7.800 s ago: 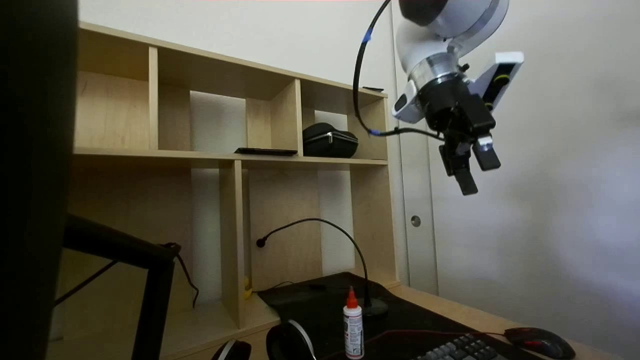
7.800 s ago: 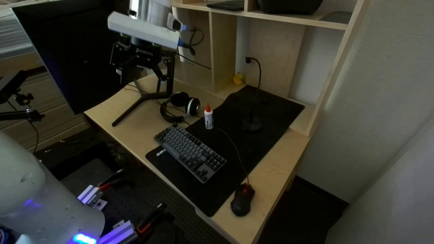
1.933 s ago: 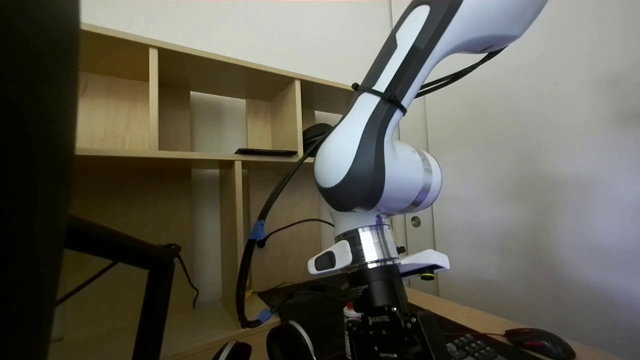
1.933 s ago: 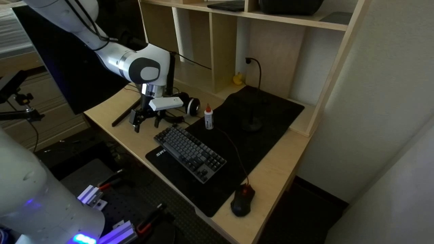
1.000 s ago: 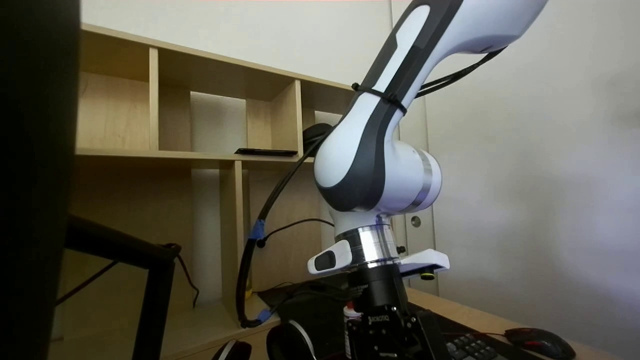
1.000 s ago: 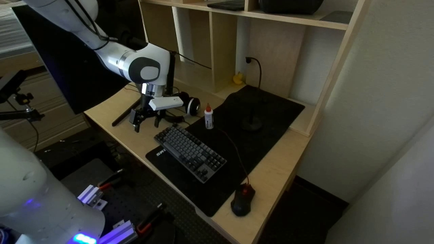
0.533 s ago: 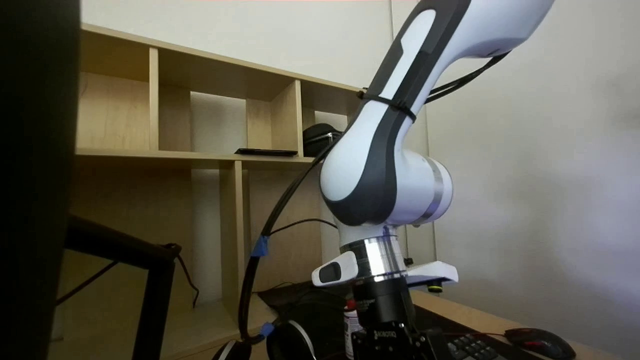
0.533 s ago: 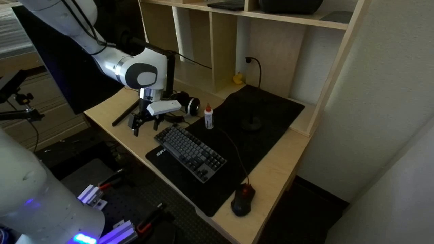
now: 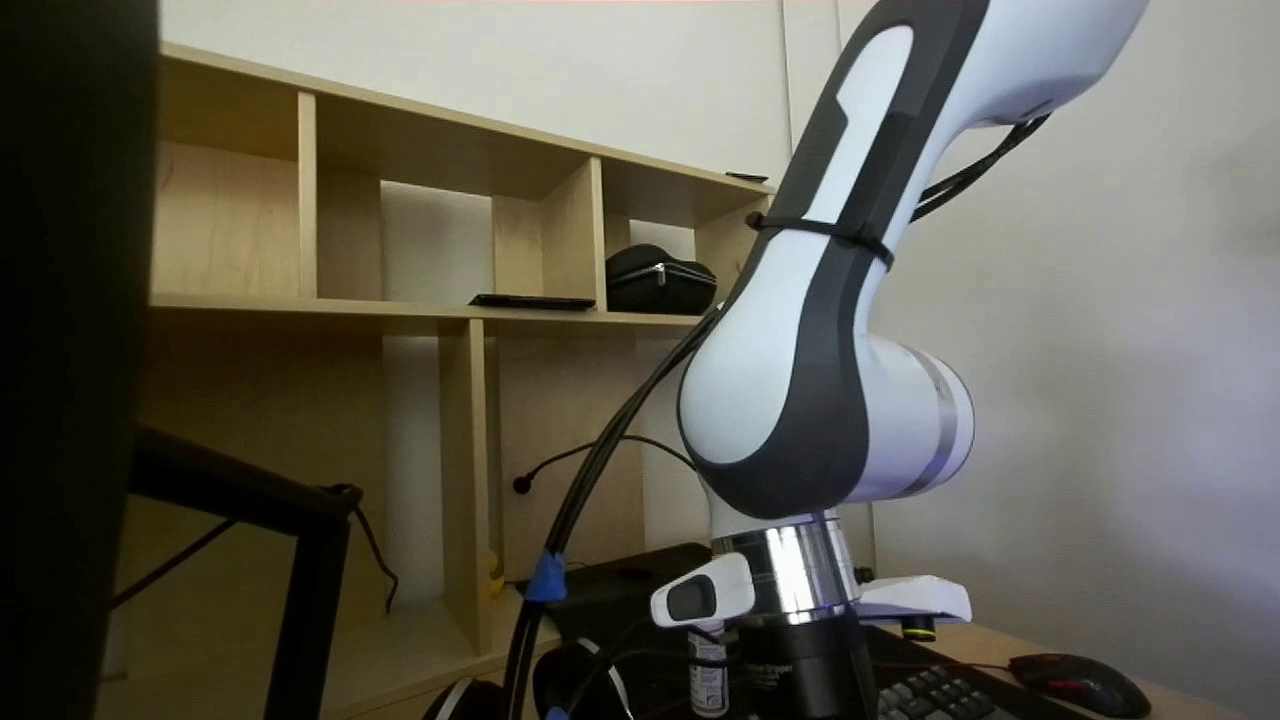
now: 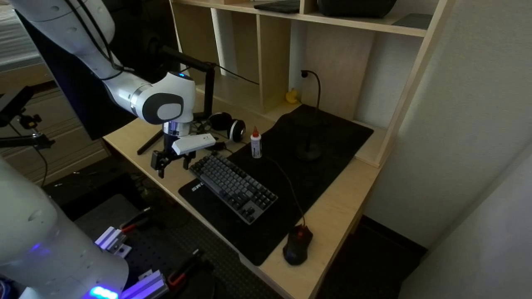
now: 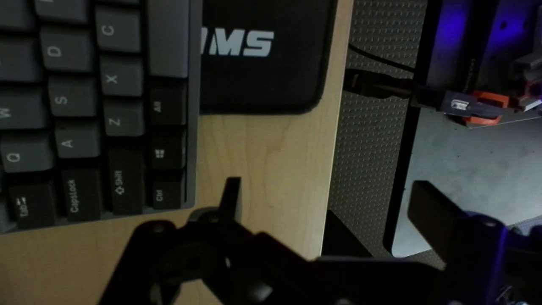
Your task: Press the button on the left of the keyboard
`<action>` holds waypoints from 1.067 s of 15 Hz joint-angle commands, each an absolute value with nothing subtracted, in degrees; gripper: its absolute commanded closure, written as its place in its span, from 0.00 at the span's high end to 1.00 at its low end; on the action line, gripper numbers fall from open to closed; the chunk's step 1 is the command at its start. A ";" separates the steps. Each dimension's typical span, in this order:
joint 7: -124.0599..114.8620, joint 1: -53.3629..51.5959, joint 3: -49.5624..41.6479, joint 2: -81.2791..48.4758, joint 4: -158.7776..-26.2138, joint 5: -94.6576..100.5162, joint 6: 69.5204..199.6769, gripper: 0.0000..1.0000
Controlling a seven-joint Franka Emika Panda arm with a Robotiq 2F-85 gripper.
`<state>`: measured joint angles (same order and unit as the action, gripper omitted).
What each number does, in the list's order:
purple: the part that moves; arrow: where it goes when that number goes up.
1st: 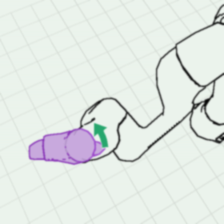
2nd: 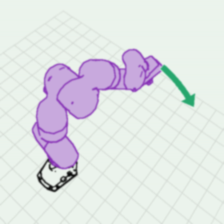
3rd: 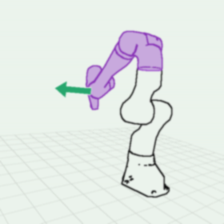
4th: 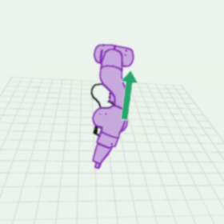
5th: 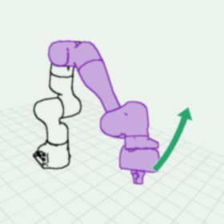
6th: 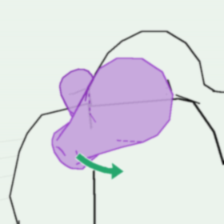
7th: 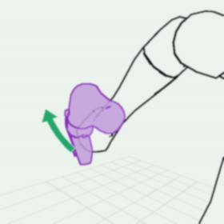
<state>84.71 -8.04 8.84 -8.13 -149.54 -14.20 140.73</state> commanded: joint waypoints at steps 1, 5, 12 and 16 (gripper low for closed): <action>83.66 -6.85 9.81 -9.25 -147.77 -14.11 141.83 1.00; 83.59 -6.82 9.94 -8.16 -147.94 -13.90 140.77 1.00; 84.84 -5.78 9.43 -13.16 -144.44 -14.25 142.65 1.00; 84.15 -4.09 9.76 -17.18 -141.53 -14.09 142.49 1.00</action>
<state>83.80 -6.26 8.85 -12.94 -144.38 -14.08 141.92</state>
